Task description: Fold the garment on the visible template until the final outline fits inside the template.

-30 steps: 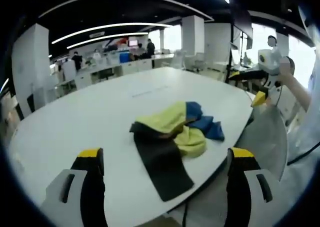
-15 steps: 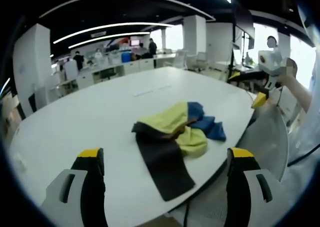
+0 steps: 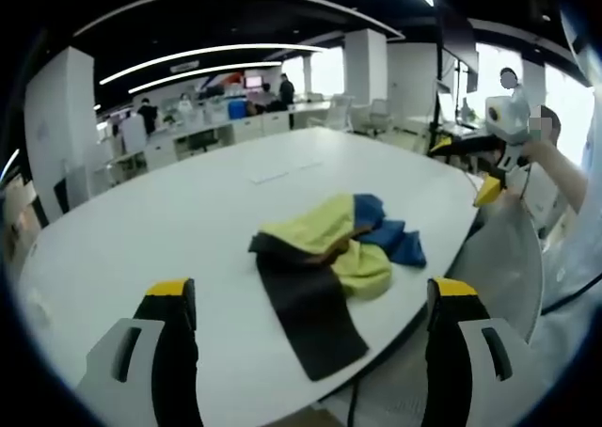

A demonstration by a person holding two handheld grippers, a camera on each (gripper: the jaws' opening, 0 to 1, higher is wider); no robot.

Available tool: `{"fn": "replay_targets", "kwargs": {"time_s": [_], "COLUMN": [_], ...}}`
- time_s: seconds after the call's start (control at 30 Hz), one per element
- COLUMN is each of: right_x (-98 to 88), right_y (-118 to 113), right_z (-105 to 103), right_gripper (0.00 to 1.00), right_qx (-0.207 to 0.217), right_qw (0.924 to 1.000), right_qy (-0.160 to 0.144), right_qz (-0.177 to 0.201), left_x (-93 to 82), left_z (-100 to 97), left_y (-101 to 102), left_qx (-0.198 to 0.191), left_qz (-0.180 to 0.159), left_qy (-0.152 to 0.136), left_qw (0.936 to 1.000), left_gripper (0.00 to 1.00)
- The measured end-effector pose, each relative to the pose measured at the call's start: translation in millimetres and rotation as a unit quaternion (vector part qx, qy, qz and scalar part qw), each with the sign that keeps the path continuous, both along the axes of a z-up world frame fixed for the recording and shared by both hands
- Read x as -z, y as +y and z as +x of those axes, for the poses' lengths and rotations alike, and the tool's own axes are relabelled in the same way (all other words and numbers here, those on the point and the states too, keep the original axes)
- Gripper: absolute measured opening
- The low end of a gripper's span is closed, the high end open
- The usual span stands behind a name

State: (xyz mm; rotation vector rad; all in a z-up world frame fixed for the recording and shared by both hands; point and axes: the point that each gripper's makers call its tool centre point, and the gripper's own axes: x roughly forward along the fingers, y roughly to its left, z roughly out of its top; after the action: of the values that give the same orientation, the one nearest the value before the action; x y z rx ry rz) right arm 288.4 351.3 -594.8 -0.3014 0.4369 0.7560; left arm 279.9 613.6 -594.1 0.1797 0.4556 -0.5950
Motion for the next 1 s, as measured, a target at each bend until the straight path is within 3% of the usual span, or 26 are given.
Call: {"fn": "replay_targets", "kwargs": {"time_s": [1.0], "right_x": [-1.6], "right_y": [4.2], "right_z": [-3.9], "right_gripper": [1.00], "right_qx": [-0.001], "right_qw": [1.0000], "right_qy": [-0.003], "right_qz": [-0.008], "left_x": [-4.4], "left_z": [0.3], "left_y": [2.0], "left_qx": [0.002], "left_qz": [0.002], "left_qy": [-0.009], "left_qw": [1.0000], "left_gripper": [0.99]}}
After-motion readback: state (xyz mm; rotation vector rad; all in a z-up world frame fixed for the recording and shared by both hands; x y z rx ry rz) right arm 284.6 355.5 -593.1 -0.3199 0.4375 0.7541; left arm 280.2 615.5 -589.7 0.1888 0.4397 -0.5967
